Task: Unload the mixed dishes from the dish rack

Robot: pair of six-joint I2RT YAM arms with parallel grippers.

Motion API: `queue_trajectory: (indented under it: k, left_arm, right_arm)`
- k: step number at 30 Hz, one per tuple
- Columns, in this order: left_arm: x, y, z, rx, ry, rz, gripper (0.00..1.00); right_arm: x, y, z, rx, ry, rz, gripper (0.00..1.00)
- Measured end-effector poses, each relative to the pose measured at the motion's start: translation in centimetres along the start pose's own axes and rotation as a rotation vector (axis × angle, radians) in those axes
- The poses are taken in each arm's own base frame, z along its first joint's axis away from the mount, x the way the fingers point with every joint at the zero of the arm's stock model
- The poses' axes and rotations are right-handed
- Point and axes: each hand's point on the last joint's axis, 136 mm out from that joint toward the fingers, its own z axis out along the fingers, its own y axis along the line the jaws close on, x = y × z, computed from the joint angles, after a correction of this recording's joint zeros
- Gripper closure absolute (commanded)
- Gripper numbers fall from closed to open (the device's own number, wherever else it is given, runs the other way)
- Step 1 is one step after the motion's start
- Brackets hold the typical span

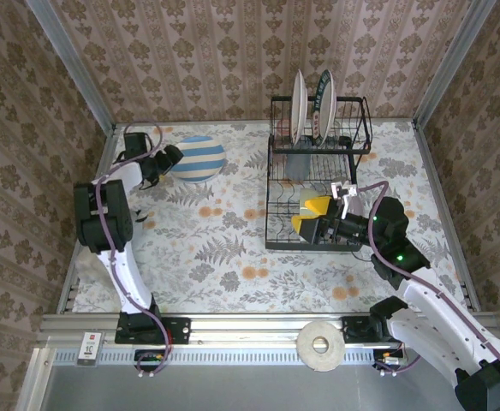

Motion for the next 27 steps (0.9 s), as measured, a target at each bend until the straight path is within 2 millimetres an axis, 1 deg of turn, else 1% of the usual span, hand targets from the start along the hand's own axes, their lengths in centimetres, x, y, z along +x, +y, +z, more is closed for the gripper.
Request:
queue_trajectory:
  k: [3,6,7,9,12,13,15,20,23,27]
  left_arm:
    - [-0.6,-2.1,-3.6,0.027,-0.055,0.025,0.05]
    - [-1.5,-5.8,-8.2,0.098,-0.136,0.074,0.01]
    - [-1.7,-7.3,-10.0,0.131,-0.167,0.095,0.00]
    - [-1.4,-9.4,-12.9,0.185,-0.208,0.129,0.00]
    - [0.1,-12.1,-17.4,0.266,-0.255,0.187,0.00]
    - [0.7,-12.6,-18.5,0.288,-0.263,0.204,0.00]
    - [2.4,-13.5,-20.9,0.338,-0.273,0.245,0.00]
    - [5.6,-14.3,-25.2,0.437,-0.296,0.315,0.00]
    - [8.3,-14.3,-27.0,0.499,-0.288,0.362,0.00]
    - [11.8,-14.6,-28.7,0.593,-0.259,0.439,0.00]
  right_arm:
    - [0.0,-0.1,0.0,0.008,-0.001,-0.001,0.00]
    - [0.1,-0.2,0.0,0.011,0.000,0.001,0.00]
    - [0.1,-0.2,0.0,0.012,0.001,0.000,0.00]
    - [0.2,-0.3,0.0,0.015,0.005,0.001,0.00]
    - [0.3,-0.2,-0.1,0.016,0.009,0.003,0.00]
    - [0.3,-0.2,-0.1,0.016,0.008,0.000,0.00]
    - [0.1,0.0,-0.3,0.017,-0.001,-0.015,0.00]
    - [-0.1,-0.1,-0.4,0.029,-0.013,-0.032,0.00]
    - [-0.1,-0.4,-0.4,0.047,-0.013,-0.030,0.00]
    - [-0.4,-1.0,-0.6,0.099,-0.021,-0.027,0.00]
